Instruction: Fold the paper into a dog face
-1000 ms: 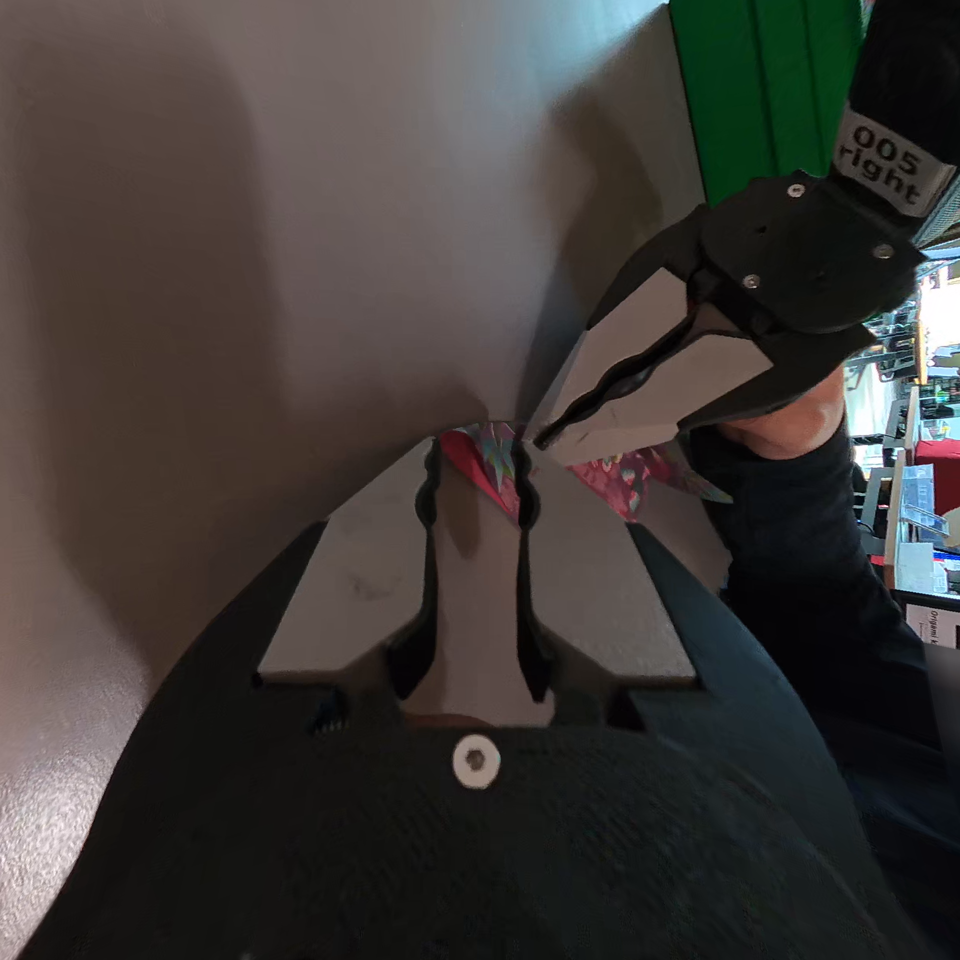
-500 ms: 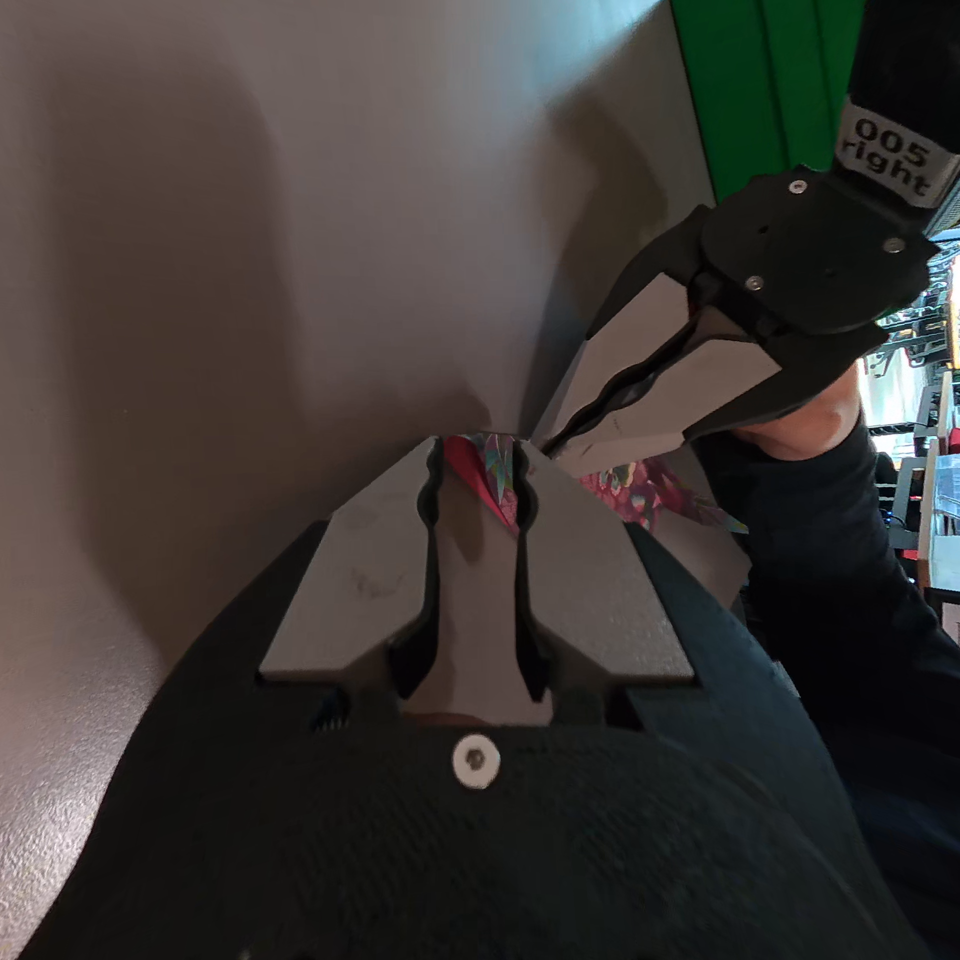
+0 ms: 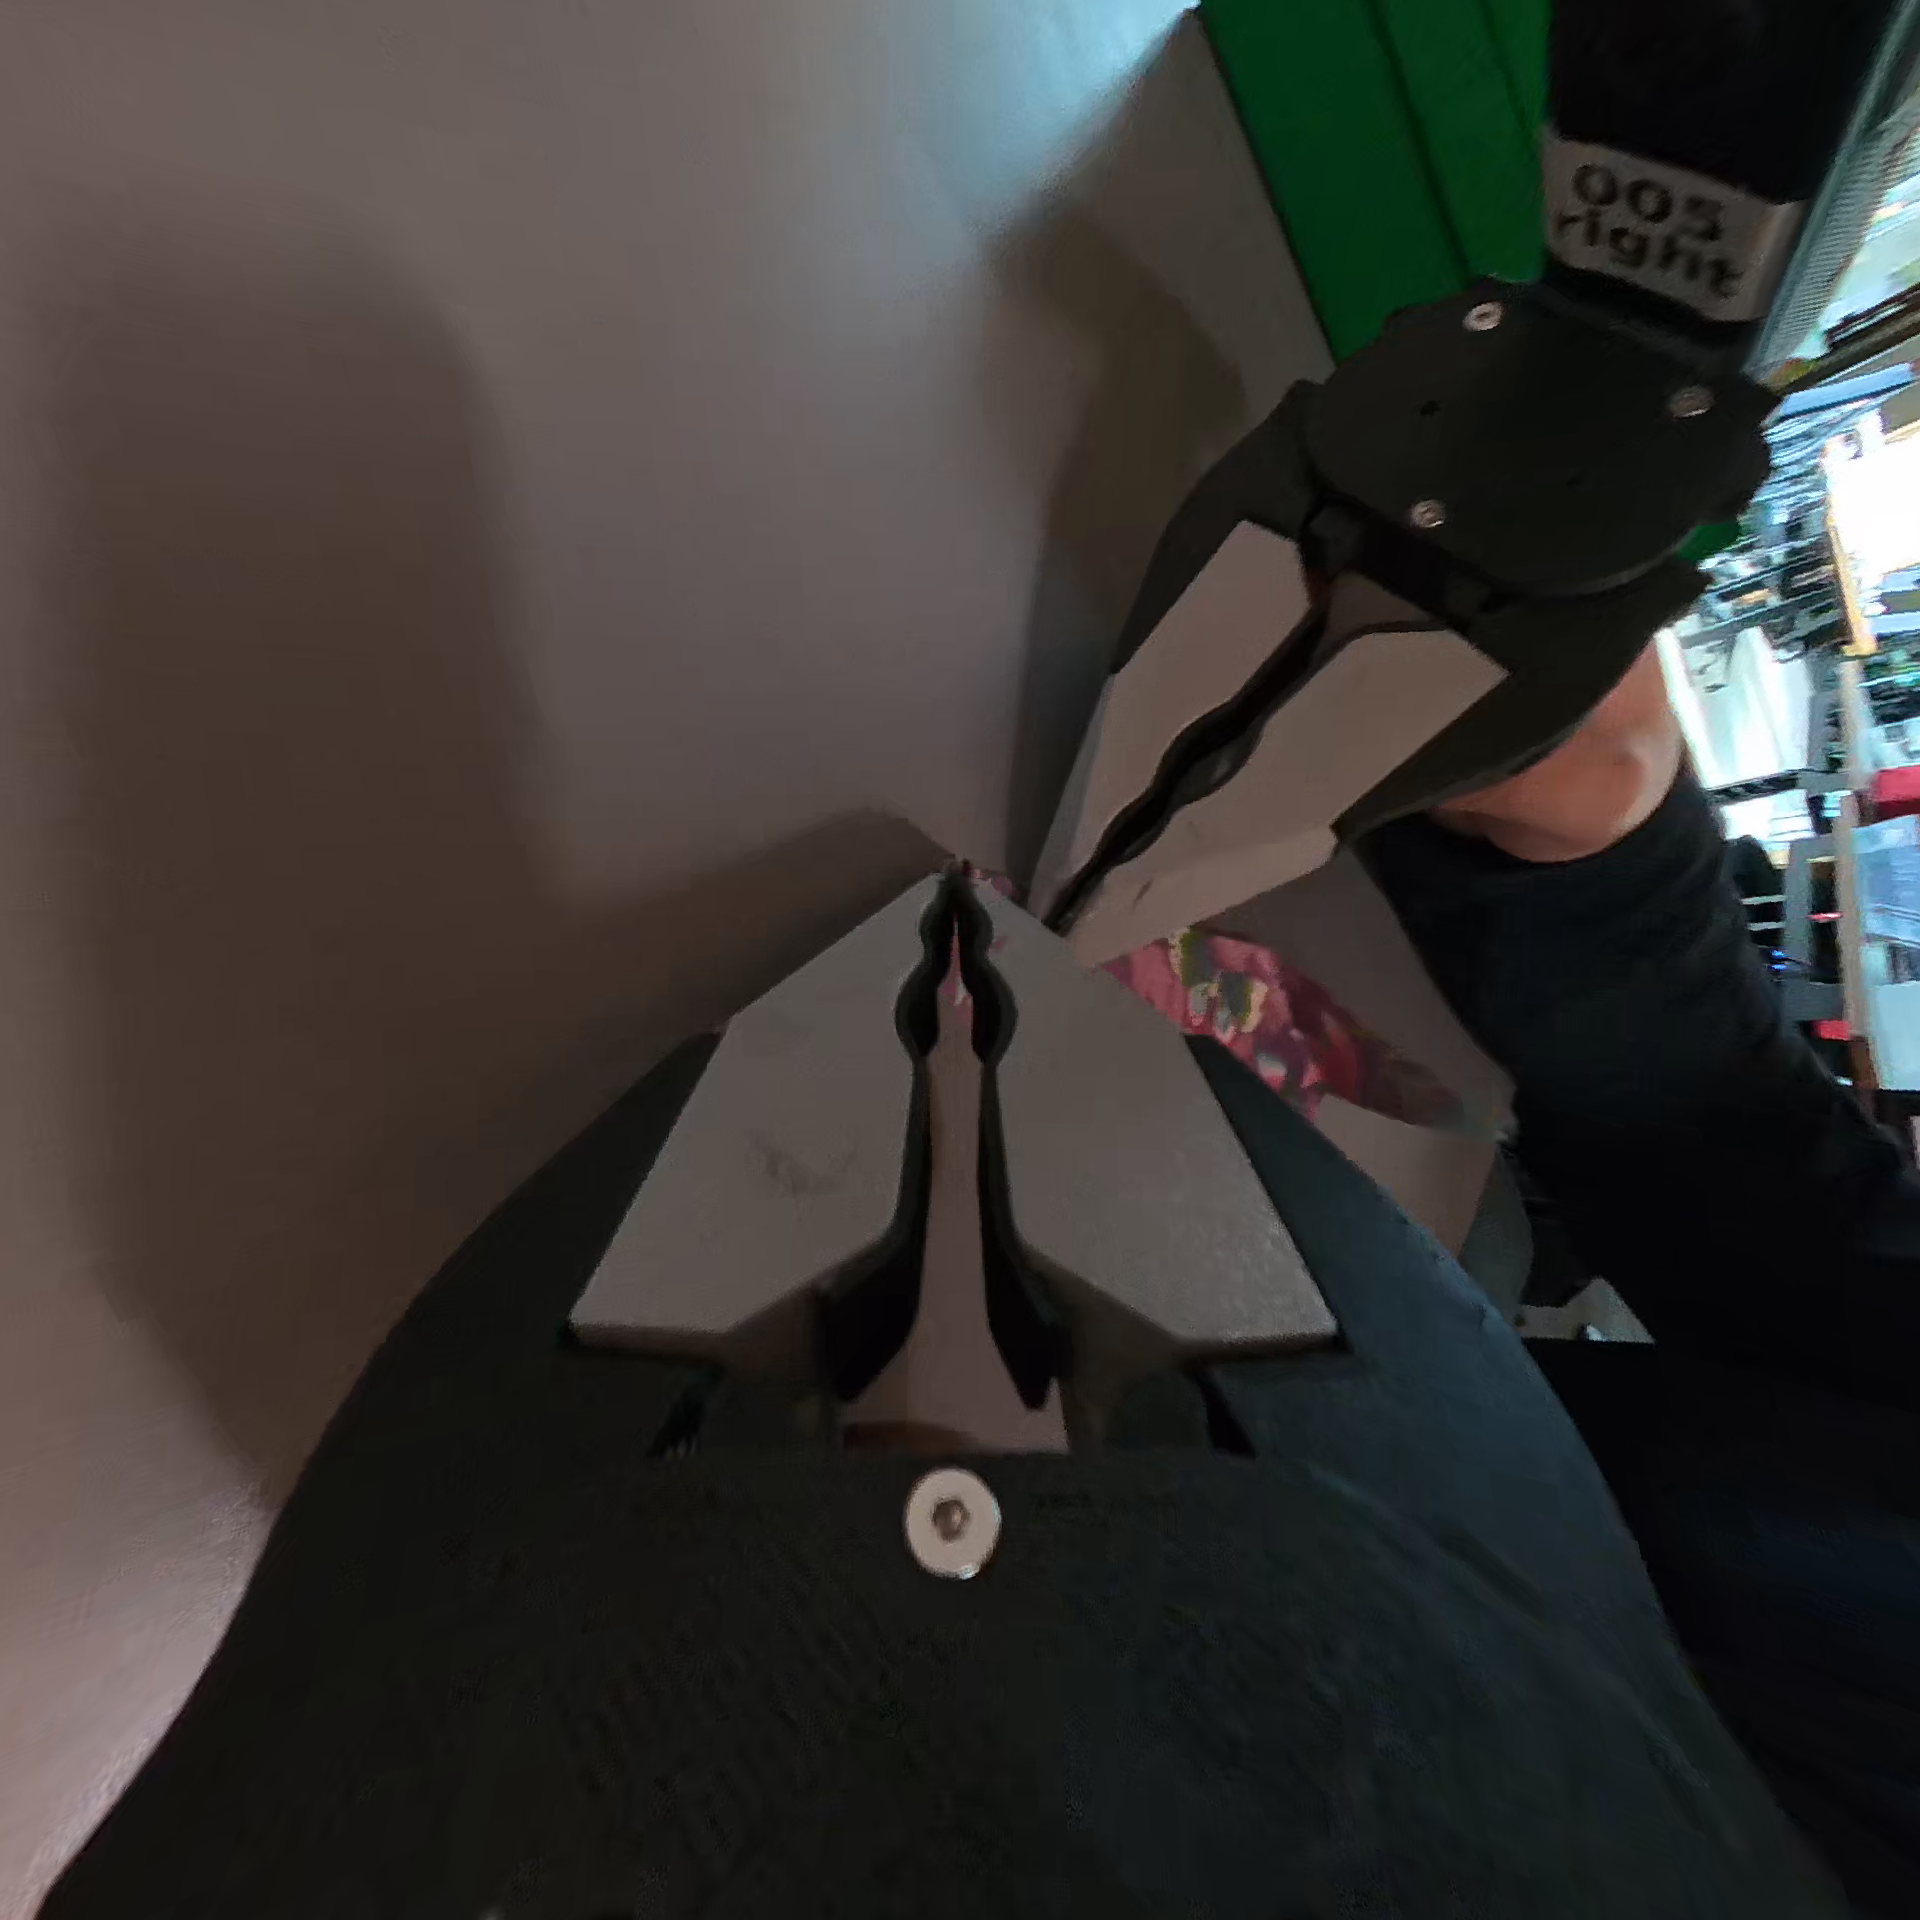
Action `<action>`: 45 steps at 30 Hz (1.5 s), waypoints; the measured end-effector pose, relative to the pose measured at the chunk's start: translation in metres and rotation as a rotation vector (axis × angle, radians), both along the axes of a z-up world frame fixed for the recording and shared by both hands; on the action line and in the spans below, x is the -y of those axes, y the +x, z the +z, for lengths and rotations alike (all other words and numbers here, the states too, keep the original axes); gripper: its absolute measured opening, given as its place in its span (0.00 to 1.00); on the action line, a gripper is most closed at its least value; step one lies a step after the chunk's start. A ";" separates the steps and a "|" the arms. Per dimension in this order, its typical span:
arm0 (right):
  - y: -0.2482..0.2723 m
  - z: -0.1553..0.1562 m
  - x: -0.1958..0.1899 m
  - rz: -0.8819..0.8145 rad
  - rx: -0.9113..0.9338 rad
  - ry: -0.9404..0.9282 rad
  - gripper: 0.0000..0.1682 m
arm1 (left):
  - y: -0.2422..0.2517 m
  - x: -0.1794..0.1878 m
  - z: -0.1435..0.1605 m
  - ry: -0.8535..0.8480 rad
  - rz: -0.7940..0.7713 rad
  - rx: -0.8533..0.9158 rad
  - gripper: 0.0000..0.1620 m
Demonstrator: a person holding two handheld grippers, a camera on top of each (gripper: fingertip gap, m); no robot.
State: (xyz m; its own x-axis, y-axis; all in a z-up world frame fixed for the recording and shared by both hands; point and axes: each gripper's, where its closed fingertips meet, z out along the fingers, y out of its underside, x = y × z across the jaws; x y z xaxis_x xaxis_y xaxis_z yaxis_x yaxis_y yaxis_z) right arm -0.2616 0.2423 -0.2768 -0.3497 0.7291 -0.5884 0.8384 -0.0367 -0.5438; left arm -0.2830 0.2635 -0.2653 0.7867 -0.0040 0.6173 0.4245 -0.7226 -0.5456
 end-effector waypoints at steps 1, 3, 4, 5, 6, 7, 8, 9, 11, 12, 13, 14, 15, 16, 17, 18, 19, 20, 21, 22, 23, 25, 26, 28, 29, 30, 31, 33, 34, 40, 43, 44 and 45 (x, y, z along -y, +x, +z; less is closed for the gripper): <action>0.000 0.000 0.000 0.000 0.001 0.000 0.00 | 0.002 0.000 0.002 0.012 -0.006 0.013 0.00; 0.000 0.000 0.000 -0.001 0.002 0.003 0.00 | 0.004 0.000 0.005 0.037 -0.026 0.003 0.00; 0.000 0.000 0.000 -0.001 0.001 0.005 0.00 | 0.005 0.000 0.006 0.052 -0.038 -0.009 0.00; 0.000 0.000 0.000 0.000 0.002 0.007 0.00 | 0.007 0.001 0.008 0.069 -0.052 -0.024 0.00; 0.000 0.000 0.000 0.000 0.002 0.008 0.00 | 0.008 0.001 0.010 0.090 -0.065 -0.040 0.00; 0.000 0.000 -0.001 -0.001 0.002 0.008 0.00 | 0.008 0.001 0.012 0.112 -0.073 -0.053 0.00; 0.000 0.000 -0.001 -0.001 0.002 0.008 0.00 | 0.009 0.002 0.015 0.130 -0.082 -0.062 0.00; 0.000 0.000 -0.002 -0.003 0.002 0.010 0.00 | 0.009 0.003 0.015 0.143 -0.090 -0.073 0.00; 0.000 0.000 -0.004 -0.009 -0.001 0.021 0.00 | 0.006 0.004 0.013 0.161 -0.090 -0.111 0.00; -0.001 0.000 -0.006 -0.013 -0.003 0.028 0.00 | 0.004 0.005 0.012 0.171 -0.086 -0.125 0.00; -0.001 0.000 -0.007 -0.017 -0.005 0.033 0.00 | 0.003 0.005 0.012 0.182 -0.080 -0.130 0.00; -0.002 0.000 -0.008 -0.023 -0.008 0.039 0.00 | 0.002 0.005 0.013 0.193 -0.068 -0.131 0.00; -0.003 0.000 -0.010 -0.029 -0.012 0.049 0.00 | 0.000 0.005 0.013 0.202 -0.053 -0.132 0.00; -0.003 0.000 -0.011 -0.035 -0.017 0.064 0.00 | -0.002 0.004 0.016 0.216 -0.034 -0.138 0.00; -0.003 0.000 -0.013 -0.036 -0.020 0.080 0.00 | -0.004 0.003 0.018 0.231 -0.014 -0.148 0.00; -0.002 0.001 -0.013 -0.032 -0.022 0.093 0.00 | -0.006 0.003 0.019 0.238 -0.002 -0.156 0.00; -0.001 0.002 -0.012 -0.025 -0.023 0.101 0.00 | -0.007 0.003 0.019 0.238 0.006 -0.163 0.00; 0.001 0.003 -0.012 -0.020 -0.023 0.104 0.00 | -0.007 0.002 0.019 0.236 0.011 -0.167 0.00; 0.001 0.004 -0.011 -0.017 -0.022 0.103 0.00 | -0.007 0.002 0.019 0.235 0.011 -0.166 0.00; 0.002 0.003 -0.010 -0.014 -0.015 0.099 0.00 | -0.006 0.002 0.019 0.238 0.010 -0.161 0.00; 0.003 0.002 -0.009 -0.008 -0.005 0.093 0.00 | -0.006 0.002 0.020 0.242 0.012 -0.159 0.00; 0.005 0.001 -0.006 0.000 0.011 0.063 0.00 | -0.007 0.002 0.021 0.249 0.017 -0.161 0.00; 0.006 0.001 -0.006 -0.002 0.016 0.049 0.00 | -0.007 0.002 0.022 0.254 0.020 -0.159 0.00; 0.006 0.001 -0.009 -0.011 0.026 0.039 0.00 | -0.008 0.003 0.024 0.267 0.025 -0.152 0.00; 0.006 0.000 -0.010 -0.015 0.029 0.036 0.00 | -0.008 0.003 0.025 0.274 0.027 -0.147 0.00; 0.006 0.000 -0.011 -0.019 0.032 0.032 0.00 | -0.008 0.004 0.027 0.283 0.029 -0.143 0.00; 0.006 0.000 -0.012 -0.025 0.033 0.029 0.00 | -0.007 0.004 0.029 0.295 0.027 -0.139 0.00; 0.004 0.000 -0.014 -0.037 0.033 0.018 0.00 | -0.004 0.006 0.033 0.322 0.015 -0.128 0.00; 0.004 0.000 -0.014 -0.039 0.032 0.012 0.00 | -0.001 0.007 0.035 0.338 0.004 -0.122 0.00; 0.003 0.000 -0.014 -0.036 0.025 -0.015 0.00 | 0.016 0.013 0.040 0.400 -0.089 -0.210 0.00; 0.003 0.000 -0.014 -0.032 0.030 -0.043 0.00 | 0.026 0.016 0.040 0.423 -0.151 -0.299 0.00; 0.004 0.000 -0.015 -0.030 0.033 -0.051 0.00 | 0.031 0.018 0.039 0.435 -0.179 -0.337 0.00; 0.004 0.000 -0.015 -0.031 0.035 -0.056 0.00 | 0.036 0.020 0.038 0.442 -0.213 -0.384 0.00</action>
